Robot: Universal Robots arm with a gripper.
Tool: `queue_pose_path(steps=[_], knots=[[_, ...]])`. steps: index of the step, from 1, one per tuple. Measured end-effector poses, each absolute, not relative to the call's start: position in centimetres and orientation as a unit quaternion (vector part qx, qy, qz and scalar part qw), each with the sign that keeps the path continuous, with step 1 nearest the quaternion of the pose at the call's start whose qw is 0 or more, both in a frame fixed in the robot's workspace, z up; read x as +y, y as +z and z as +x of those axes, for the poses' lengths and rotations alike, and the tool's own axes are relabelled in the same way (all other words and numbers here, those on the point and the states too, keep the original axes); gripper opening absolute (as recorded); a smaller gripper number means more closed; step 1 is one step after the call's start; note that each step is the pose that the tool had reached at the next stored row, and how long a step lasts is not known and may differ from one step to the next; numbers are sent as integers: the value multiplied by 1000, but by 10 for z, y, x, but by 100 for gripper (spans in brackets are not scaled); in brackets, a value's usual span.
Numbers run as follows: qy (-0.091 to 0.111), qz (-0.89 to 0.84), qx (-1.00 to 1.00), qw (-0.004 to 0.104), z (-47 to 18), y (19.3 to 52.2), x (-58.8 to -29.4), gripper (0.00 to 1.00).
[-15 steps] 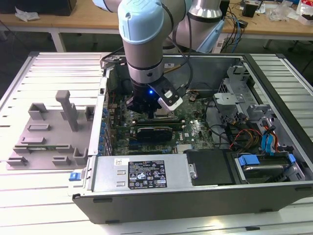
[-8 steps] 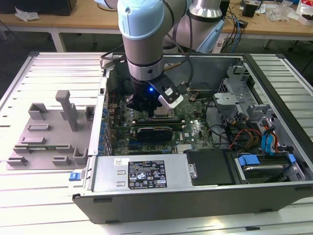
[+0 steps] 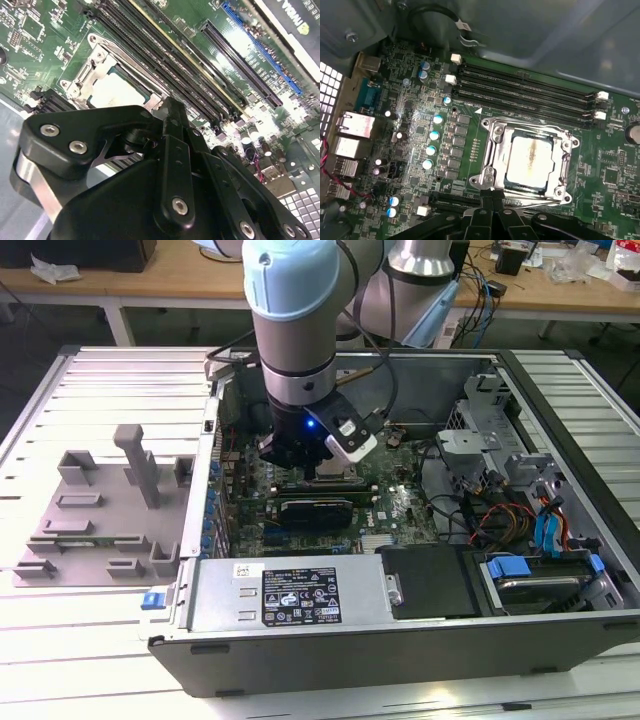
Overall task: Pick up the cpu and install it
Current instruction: 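Install the second cpu locking lever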
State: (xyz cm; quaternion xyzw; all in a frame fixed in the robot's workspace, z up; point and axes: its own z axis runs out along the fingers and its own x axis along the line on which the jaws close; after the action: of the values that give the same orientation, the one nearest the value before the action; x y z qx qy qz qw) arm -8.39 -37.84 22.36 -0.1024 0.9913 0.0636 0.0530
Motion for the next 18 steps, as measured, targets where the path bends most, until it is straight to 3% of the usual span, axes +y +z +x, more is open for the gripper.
queue_pose_path(steps=[18], knots=[[65,-101,992,47,-75,235,-391,11]])
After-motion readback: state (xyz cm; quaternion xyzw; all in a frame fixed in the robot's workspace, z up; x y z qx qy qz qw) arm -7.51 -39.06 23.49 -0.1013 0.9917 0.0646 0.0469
